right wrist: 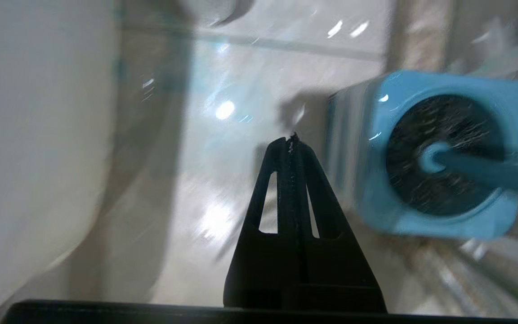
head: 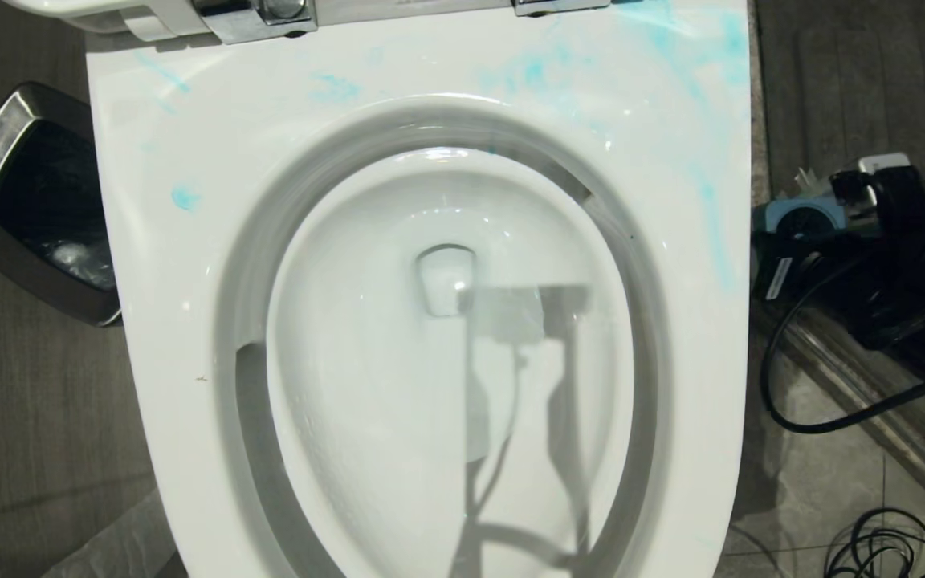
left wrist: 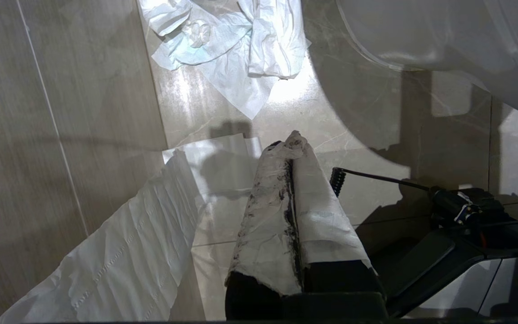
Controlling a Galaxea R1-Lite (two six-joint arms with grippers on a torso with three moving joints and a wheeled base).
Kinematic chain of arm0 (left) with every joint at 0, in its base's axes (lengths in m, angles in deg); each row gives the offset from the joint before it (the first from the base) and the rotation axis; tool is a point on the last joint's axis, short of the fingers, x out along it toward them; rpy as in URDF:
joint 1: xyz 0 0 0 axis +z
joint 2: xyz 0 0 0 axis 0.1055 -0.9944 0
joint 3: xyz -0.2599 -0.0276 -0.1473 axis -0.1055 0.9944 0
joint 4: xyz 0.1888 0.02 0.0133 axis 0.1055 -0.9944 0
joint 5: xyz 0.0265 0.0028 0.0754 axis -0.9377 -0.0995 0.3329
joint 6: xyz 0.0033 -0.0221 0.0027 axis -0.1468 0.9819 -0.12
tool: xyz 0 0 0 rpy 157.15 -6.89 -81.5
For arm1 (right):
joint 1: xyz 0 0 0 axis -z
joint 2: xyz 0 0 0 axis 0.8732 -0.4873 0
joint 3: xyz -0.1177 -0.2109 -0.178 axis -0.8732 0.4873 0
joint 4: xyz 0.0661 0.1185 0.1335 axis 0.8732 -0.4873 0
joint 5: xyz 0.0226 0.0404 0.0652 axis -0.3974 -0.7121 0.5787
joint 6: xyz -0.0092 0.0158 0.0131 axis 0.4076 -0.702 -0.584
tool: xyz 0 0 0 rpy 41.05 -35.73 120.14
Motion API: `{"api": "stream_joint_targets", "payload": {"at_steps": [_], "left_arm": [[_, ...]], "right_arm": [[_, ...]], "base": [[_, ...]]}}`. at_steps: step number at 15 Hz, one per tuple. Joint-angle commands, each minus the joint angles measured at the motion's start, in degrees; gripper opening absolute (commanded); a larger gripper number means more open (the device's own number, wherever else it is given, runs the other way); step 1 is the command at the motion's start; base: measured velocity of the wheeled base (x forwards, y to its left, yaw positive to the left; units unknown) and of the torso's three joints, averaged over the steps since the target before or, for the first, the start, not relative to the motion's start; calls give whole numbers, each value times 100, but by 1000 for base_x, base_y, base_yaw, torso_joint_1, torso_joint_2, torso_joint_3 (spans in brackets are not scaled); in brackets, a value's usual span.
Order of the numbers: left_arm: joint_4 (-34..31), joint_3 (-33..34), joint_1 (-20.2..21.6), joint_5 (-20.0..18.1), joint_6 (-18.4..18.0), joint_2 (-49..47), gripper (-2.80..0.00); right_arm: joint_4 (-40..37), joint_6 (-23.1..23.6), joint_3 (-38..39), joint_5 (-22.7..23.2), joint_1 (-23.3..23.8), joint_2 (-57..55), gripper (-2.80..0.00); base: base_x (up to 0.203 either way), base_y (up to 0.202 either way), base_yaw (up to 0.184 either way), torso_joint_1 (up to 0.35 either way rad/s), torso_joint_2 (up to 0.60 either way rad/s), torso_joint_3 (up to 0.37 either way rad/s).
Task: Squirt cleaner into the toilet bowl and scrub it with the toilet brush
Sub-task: Pour in the cleaning agent
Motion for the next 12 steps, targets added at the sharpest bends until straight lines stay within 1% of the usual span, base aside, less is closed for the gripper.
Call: {"api": "stream_joint_targets", "payload": {"at_steps": [1, 2, 4, 5, 6, 9, 12], "left_arm": [[-2, 0, 4, -1, -1, -9, -280], [-2, 0, 4, -1, -1, -9, -280], [-2, 0, 4, -1, -1, -9, -280], [-2, 0, 4, -1, -1, -9, -280], [-2, 0, 4, -1, -1, -9, -280], [-2, 0, 4, -1, -1, -9, -280], [-2, 0, 4, -1, -1, -9, -280]], "right_arm": [[1780, 154, 328, -320, -19, -917, -280], [2301, 233, 400, -452, -21, -1201, 0], [3252, 527, 434, -558, -63, -1747, 0], [3568, 498, 424, -570, -183, -1912, 0], [3630, 378, 418, -555, -300, -2014, 0], [3770, 313, 318, -500, -458, -2377, 0], [3909, 437, -222, -445, -478, -2970, 0]], "base": [[0, 0, 0, 0, 0, 0], [0, 0, 0, 0, 0, 0], [0, 0, 0, 0, 0, 0], [0, 0, 0, 0, 0, 0], [0, 0, 0, 0, 0, 0], [0, 0, 0, 0, 0, 0], [0, 0, 0, 0, 0, 0]]}}
